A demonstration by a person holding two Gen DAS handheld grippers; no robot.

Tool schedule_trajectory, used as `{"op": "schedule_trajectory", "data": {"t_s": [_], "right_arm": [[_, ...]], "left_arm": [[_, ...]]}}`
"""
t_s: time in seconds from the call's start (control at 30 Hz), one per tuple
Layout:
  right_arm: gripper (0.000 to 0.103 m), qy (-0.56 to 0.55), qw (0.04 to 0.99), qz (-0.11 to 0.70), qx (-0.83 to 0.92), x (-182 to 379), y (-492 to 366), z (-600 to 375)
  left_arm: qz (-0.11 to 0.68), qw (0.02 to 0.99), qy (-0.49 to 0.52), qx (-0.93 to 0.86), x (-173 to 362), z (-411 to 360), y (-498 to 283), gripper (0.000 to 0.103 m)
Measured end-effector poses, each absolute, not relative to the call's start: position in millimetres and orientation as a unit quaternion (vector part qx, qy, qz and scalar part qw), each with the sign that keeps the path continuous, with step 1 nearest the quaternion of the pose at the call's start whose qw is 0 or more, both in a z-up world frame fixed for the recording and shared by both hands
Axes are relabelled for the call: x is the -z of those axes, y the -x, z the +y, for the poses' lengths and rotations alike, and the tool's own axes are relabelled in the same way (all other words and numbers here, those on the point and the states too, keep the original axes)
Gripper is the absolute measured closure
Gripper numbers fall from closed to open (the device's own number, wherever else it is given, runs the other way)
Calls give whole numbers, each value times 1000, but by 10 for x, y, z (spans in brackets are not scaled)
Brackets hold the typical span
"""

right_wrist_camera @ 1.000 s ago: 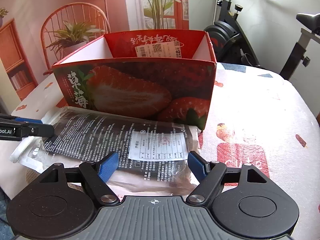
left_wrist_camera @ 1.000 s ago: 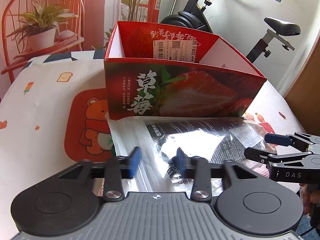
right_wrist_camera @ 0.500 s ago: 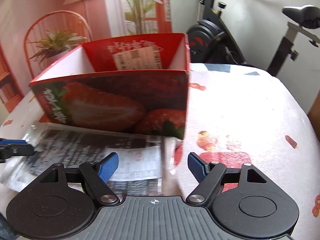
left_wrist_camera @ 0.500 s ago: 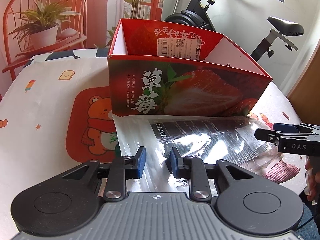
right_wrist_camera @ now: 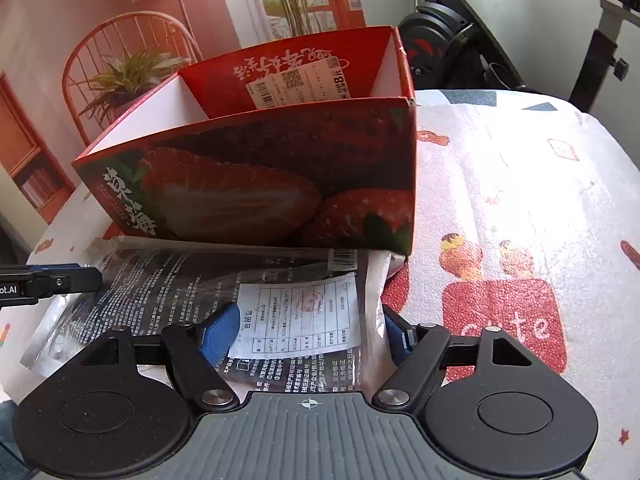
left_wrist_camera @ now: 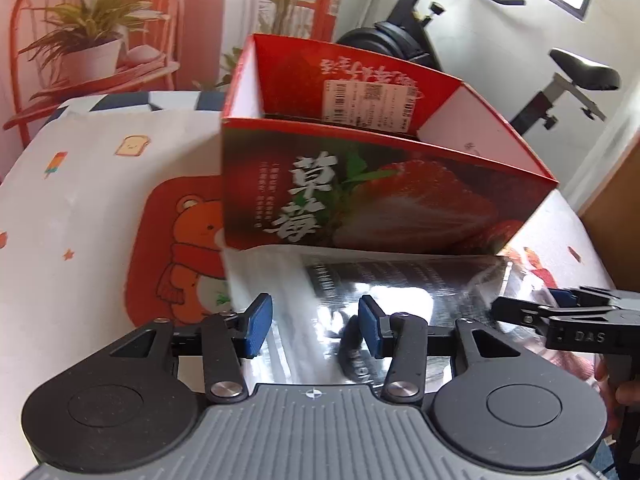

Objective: Organize soft objects
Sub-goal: 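Close both grippers on the clear plastic bag and lift it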

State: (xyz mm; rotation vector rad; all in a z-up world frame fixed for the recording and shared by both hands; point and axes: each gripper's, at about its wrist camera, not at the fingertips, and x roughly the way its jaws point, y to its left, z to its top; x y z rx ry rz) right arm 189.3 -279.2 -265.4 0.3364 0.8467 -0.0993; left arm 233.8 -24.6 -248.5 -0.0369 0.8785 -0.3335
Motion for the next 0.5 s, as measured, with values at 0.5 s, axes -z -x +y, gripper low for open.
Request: {"op": "schedule_trajectory", "data": {"t_s": [0.5], "right_arm": [[43,-153,899,409,27,2567,-1882,-2725]], "left_arm": [[420,884,11,204,2459,-408,-2259,55]]}}
